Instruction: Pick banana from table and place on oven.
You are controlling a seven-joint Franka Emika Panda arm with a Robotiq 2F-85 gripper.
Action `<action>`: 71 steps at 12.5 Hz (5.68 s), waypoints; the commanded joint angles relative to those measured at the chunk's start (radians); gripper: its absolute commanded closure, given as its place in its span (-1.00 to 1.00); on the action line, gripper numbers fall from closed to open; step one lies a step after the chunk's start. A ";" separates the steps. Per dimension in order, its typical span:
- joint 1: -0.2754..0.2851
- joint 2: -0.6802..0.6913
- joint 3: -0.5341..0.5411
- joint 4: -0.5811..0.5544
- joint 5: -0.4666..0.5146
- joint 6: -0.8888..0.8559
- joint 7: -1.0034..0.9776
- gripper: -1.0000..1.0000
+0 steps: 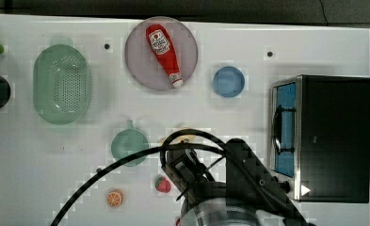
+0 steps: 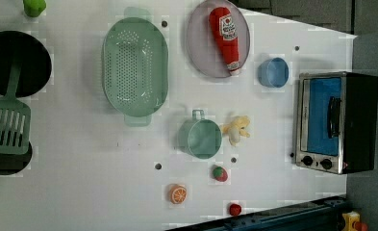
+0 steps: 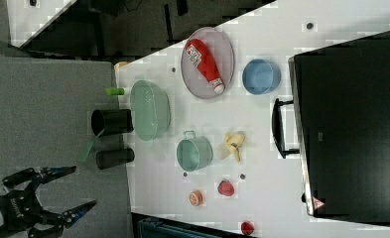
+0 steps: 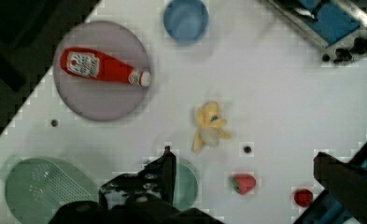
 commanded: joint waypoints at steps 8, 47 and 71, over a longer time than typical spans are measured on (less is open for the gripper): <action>-0.017 0.366 0.002 -0.290 0.001 0.387 0.020 -1.00; -0.016 0.324 -0.002 -0.121 0.011 0.230 0.038 0.59; -0.055 0.728 -0.609 0.086 0.056 0.520 -0.946 -0.84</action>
